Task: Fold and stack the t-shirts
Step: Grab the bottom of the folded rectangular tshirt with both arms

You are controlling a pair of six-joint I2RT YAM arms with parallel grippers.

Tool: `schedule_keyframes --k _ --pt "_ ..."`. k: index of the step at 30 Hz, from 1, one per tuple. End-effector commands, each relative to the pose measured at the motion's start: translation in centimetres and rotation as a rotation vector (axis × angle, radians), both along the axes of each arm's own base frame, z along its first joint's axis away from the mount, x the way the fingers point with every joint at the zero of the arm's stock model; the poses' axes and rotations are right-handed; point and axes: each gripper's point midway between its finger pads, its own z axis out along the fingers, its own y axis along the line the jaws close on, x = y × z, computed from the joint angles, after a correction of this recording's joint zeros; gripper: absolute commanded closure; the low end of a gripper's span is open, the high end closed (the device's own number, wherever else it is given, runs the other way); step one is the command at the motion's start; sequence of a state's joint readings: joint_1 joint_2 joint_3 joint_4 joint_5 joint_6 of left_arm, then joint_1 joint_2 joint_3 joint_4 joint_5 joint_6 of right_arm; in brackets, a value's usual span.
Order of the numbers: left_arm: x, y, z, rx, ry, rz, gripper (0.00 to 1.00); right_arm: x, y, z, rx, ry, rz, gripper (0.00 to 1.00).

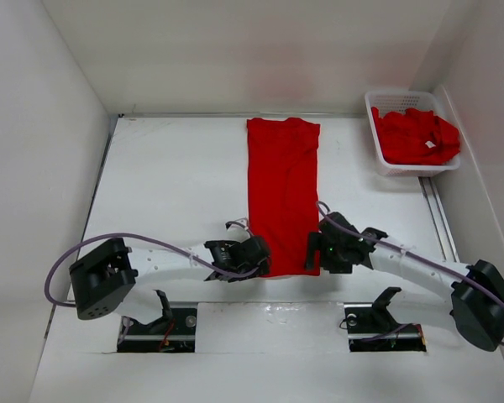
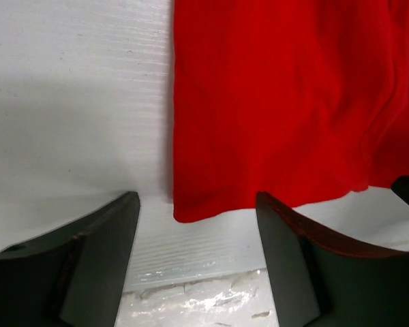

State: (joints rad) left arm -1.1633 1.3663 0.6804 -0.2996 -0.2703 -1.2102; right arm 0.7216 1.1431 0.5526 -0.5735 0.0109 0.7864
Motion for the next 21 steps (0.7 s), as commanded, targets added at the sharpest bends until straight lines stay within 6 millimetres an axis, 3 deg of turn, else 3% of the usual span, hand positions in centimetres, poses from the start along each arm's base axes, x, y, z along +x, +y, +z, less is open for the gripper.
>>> schedule_keyframes --k 1,6,7,8,11,13,16,20,21 --pt "0.3 0.4 -1.1 0.045 -0.011 -0.003 0.39 0.5 1.4 -0.2 0.051 -0.014 0.008 0.14" --pt "0.4 0.6 -2.3 0.098 -0.006 -0.015 0.53 0.1 1.5 -1.0 0.056 0.009 0.016 0.32" --pt "0.6 0.2 -2.1 0.094 -0.008 -0.015 0.59 0.3 1.7 -0.9 0.065 -0.001 0.016 0.40" --pt "0.6 0.2 -2.3 0.112 0.000 -0.015 0.75 0.2 1.4 -1.2 0.053 0.002 0.003 0.43" --pt "0.6 1.2 -2.4 0.155 0.017 0.050 0.99 0.5 1.1 -1.6 0.030 -0.006 -0.007 0.57" --pt "0.7 1.6 -2.4 0.167 0.012 0.066 1.00 -0.1 0.6 -1.9 0.011 0.022 -0.016 0.71" --pt "0.3 2.4 -2.1 0.162 0.018 0.087 1.00 -0.7 0.0 -1.9 0.001 0.037 -0.025 0.80" --pt "-0.3 3.3 -1.6 0.136 0.033 0.119 1.00 -1.4 -0.1 -0.8 0.047 0.024 -0.036 1.00" --pt "-0.5 3.6 -1.7 0.136 0.033 0.119 1.00 -1.8 -0.3 -0.9 0.051 0.032 -0.033 1.00"
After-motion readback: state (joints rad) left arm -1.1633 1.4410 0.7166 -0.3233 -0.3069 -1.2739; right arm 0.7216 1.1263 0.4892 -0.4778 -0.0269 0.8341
